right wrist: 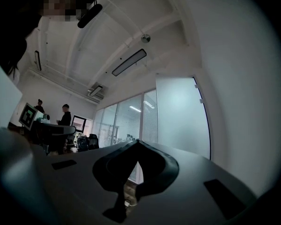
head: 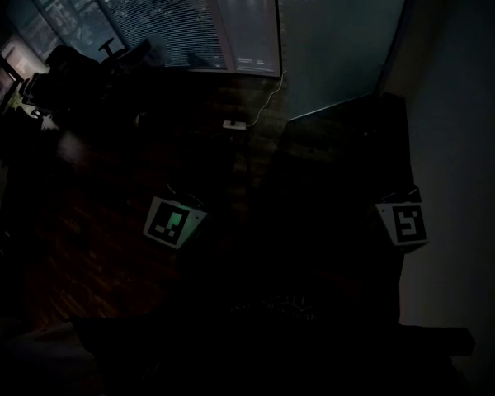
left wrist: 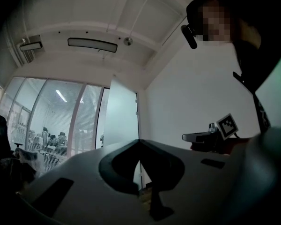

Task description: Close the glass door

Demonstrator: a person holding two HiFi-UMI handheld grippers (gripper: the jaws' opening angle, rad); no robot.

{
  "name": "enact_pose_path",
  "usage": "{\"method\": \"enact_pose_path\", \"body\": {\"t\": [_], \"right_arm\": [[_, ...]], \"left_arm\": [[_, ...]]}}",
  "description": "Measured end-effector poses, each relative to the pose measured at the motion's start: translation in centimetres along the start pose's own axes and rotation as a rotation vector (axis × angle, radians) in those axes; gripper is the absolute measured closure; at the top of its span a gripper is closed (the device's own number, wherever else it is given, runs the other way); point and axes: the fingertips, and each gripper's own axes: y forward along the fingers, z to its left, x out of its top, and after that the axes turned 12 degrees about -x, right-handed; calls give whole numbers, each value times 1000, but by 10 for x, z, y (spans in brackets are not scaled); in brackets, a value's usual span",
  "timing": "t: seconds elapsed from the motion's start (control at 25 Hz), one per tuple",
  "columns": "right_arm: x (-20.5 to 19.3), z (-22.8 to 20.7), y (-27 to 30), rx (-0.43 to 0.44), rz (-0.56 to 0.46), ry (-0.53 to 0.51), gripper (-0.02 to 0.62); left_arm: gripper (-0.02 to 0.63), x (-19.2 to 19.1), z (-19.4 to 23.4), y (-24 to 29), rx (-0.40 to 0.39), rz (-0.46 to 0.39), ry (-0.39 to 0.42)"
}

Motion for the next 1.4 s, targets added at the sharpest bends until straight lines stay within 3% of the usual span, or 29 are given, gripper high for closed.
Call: {"method": "enact_pose_path", "body": {"t": [0.64,1.4], "right_arm": [[-17,9,60,-45,36,0,594],[-42,-46,187,-6,33,3,594]], "left_arm": [[604,-24,62,13,-3,23,-22],[604,-45,133,111,54,53,-6]]}}
